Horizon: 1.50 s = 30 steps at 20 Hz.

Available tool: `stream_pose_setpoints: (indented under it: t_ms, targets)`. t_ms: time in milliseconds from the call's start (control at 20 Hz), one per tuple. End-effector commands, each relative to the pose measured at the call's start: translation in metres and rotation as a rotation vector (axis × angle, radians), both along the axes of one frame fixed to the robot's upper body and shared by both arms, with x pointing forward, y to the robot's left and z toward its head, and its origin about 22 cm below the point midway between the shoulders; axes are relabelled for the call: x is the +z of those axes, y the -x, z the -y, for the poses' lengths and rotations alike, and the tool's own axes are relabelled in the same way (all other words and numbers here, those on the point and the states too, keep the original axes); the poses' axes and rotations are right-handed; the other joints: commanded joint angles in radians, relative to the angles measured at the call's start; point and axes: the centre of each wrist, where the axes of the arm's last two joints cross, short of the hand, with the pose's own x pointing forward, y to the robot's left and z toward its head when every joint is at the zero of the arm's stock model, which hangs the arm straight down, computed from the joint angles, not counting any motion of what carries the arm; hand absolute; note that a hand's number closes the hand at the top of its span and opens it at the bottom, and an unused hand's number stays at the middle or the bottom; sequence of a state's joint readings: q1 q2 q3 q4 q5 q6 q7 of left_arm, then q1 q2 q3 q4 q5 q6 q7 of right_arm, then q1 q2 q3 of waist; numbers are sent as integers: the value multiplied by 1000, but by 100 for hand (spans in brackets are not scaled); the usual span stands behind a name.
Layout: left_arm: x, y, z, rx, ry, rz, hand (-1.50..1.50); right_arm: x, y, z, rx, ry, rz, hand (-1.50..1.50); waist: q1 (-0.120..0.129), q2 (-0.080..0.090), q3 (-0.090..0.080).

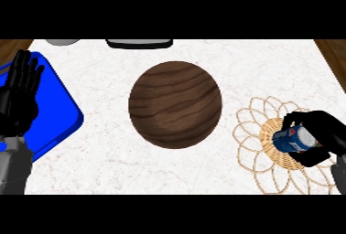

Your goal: Pick the can from the placemat and place it in the bowl

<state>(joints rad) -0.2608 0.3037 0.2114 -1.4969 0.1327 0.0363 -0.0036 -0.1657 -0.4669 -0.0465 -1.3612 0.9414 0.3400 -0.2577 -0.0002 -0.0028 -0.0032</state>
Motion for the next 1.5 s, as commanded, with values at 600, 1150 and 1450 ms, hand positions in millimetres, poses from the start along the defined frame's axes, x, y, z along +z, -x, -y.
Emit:
stream_pose_setpoints:
  t_ms: [600, 1150, 1450]
  targets:
    - [6, -15, 27, -109, 4, 48, 0, 108, -86, 100, 145, 123, 228, 150, 113, 42, 10]
    - [2, -18, 27, -88, -5, 22, 0, 197, -119, 98, 383, -192, 411, 150, 86, 28, 6]
    - [17, -23, 9, -41, 5, 38, 0, 213, -142, 63, 507, -453, 317, 150, 52, 14, 3]
